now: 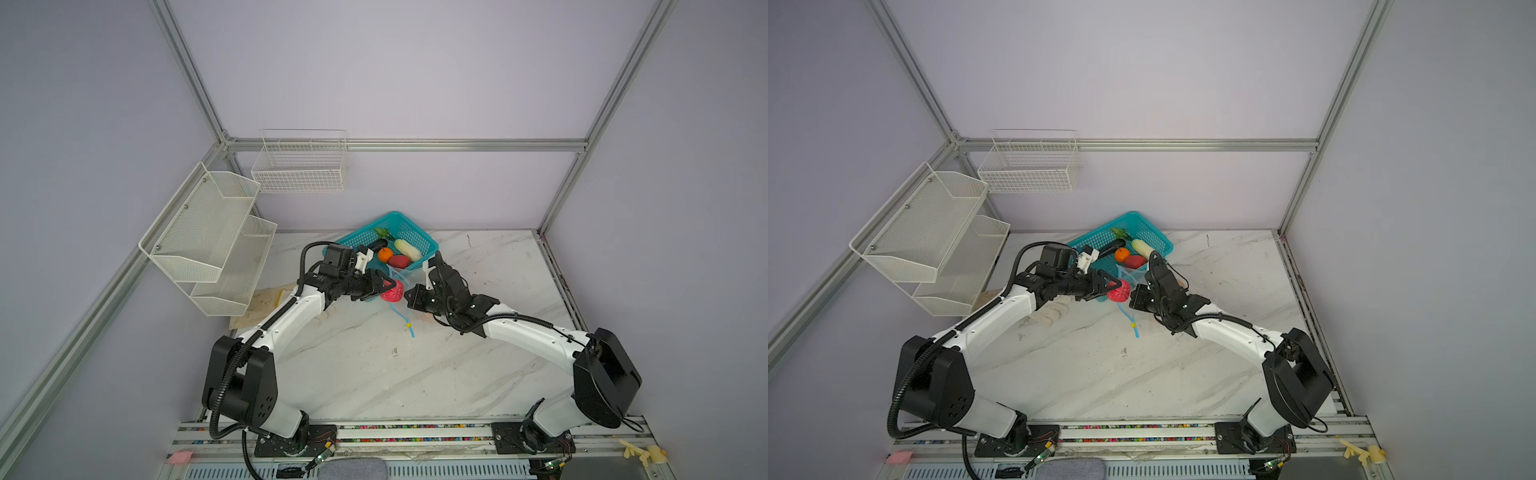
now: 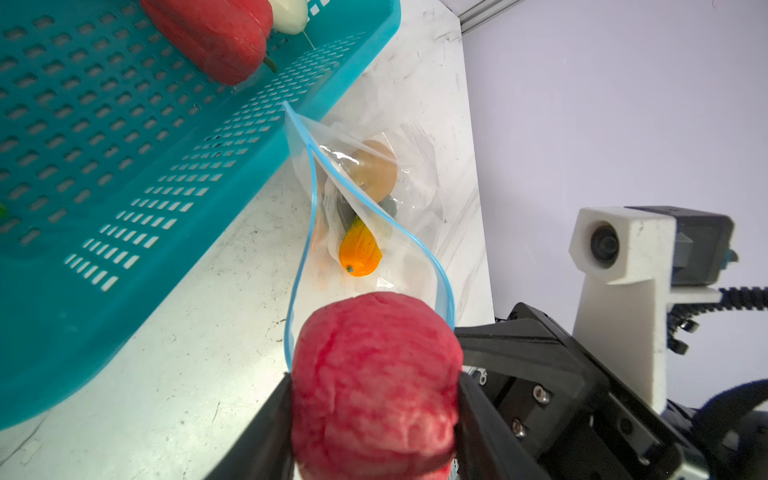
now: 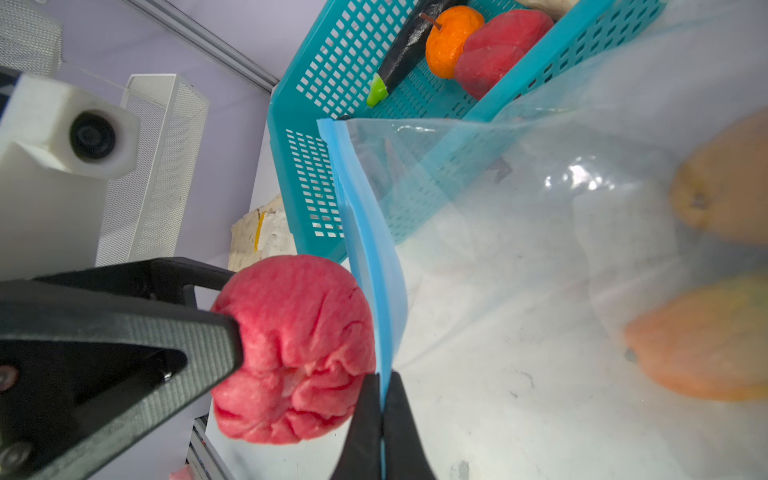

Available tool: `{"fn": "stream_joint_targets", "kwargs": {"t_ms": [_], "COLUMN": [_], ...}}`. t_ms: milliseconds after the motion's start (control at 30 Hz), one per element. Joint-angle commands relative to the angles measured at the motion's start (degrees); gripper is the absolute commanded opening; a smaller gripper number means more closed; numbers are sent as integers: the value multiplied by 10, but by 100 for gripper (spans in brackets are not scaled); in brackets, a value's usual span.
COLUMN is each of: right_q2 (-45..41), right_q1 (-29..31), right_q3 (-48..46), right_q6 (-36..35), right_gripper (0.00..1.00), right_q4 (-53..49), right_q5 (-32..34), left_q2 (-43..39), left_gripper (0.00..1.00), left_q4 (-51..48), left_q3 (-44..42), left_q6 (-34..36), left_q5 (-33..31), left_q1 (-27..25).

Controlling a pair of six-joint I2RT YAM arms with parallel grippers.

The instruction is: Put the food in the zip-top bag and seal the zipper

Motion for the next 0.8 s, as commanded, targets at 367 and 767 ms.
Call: {"fn": "stream_joint_targets", "kwargs": {"t_ms": [367, 767], "right_q2": [-30, -38], "right_q1": [3, 3], "right_q3": [-4, -7], "right_q6": [5, 8], "right_gripper": [0, 0], "right_q4": [22, 25], "right_q5": [8, 9], "left_q2": [1, 4], "left_gripper": [52, 52], "left_q4": [3, 0], "left_q3": [-14, -12], "left_q6": [7, 3], "left_q5": [-11, -10], "left_q1": [-11, -15]}}
